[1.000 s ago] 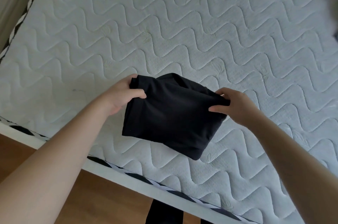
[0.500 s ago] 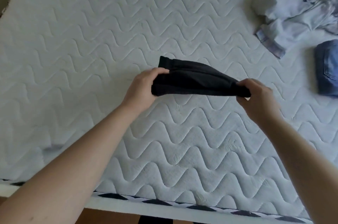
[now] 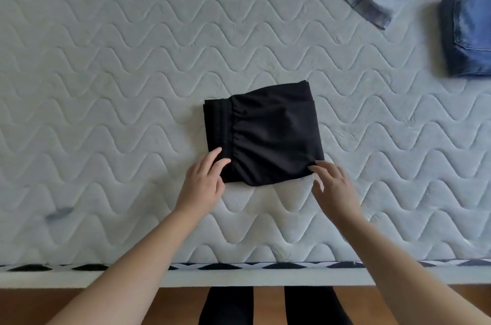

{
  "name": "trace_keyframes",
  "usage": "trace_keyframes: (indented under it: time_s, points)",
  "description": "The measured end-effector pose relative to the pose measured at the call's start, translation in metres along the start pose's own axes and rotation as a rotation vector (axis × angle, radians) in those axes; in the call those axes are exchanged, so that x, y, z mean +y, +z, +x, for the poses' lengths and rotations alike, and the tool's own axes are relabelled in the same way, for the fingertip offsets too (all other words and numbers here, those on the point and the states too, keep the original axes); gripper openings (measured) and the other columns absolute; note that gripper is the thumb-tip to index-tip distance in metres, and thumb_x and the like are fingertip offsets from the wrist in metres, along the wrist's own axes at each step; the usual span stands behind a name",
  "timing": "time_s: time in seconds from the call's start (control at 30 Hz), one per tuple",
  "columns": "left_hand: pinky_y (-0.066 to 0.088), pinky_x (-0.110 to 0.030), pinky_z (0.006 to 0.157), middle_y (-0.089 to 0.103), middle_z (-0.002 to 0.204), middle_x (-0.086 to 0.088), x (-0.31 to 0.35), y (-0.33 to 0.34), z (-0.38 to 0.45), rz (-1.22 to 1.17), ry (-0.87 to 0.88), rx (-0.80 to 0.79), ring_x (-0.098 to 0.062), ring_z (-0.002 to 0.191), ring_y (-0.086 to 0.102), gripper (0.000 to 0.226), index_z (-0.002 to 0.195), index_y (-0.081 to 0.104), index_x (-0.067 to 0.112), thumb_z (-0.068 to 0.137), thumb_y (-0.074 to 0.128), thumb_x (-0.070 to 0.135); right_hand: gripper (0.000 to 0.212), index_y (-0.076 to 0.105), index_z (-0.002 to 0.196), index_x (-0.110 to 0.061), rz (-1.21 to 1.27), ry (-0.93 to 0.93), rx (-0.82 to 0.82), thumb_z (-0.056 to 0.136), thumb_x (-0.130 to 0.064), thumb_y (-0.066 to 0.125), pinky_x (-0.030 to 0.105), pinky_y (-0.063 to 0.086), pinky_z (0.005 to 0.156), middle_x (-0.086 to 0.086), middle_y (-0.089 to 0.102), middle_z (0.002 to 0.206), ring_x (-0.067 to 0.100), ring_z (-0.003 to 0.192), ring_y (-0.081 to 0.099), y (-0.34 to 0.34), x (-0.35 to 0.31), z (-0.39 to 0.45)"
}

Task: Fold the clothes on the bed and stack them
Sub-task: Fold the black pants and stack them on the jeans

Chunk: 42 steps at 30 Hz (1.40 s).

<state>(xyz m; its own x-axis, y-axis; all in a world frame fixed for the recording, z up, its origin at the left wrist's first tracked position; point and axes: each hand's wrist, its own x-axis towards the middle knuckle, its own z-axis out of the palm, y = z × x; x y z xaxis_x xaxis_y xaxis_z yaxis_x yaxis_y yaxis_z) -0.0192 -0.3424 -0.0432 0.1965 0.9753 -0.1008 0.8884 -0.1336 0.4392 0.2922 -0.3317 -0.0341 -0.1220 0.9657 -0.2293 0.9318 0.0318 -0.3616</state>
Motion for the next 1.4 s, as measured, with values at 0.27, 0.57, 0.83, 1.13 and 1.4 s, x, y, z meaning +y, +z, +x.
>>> trace_keyframes:
  time_s: [0.27,0.57,0.83,1.13,1.4]
  points:
    - [0.045,-0.036,0.101,0.055,0.131,-0.006,0.023,0.002,0.059,-0.561,-0.645,0.183,-0.020,0.117,0.054,0.059,0.137,0.044,0.013,0.088,0.068,0.036,0.029,0.067,0.088,-0.007,1.044,0.907,-0.284,0.091,-0.036,0.064,0.031,0.059,0.070,0.006,0.073,0.080,0.019,0.076,0.071,0.013,-0.060,0.008]
    - [0.054,-0.033,0.087,0.068,0.103,0.001,-0.008,-0.002,0.094,-0.859,-0.897,0.009,-0.016,0.096,0.066,0.047,0.113,0.061,0.014,0.077,0.081,0.035,0.030,0.054,0.113,-0.006,1.680,1.189,-0.131,0.091,-0.022,0.067,0.025,0.057,0.077,0.009,0.071,0.094,0.015,0.084,0.072,0.027,-0.081,0.037]
    - [0.048,-0.024,0.080,0.063,0.106,0.005,-0.009,-0.002,0.094,-0.917,-0.933,0.092,-0.008,0.094,0.061,0.037,0.114,0.058,0.019,0.085,0.074,0.034,0.023,0.058,0.108,-0.002,1.692,1.091,-0.142,0.094,-0.019,0.063,0.028,0.055,0.087,0.010,0.071,0.103,0.012,0.095,0.070,0.034,-0.077,0.044]
    - [0.053,-0.042,0.091,0.058,0.121,-0.006,-0.009,0.006,0.088,-0.602,-1.065,0.026,-0.025,0.103,0.061,0.073,0.120,0.052,0.011,0.067,0.085,0.049,0.042,0.051,0.065,-0.014,0.865,1.100,-0.138,0.072,-0.043,0.081,0.028,0.045,0.053,-0.001,0.056,0.058,0.016,0.054,0.055,0.028,-0.053,0.044]
    - [0.054,-0.029,0.075,0.071,0.102,-0.004,-0.016,-0.001,0.101,-0.850,-1.044,-0.113,-0.019,0.092,0.068,0.038,0.104,0.065,0.010,0.074,0.085,0.022,0.086,0.030,0.144,-0.028,0.905,0.785,0.083,0.071,-0.013,0.074,0.031,0.049,0.092,-0.006,0.050,0.126,0.009,0.110,0.056,0.017,-0.015,0.044]
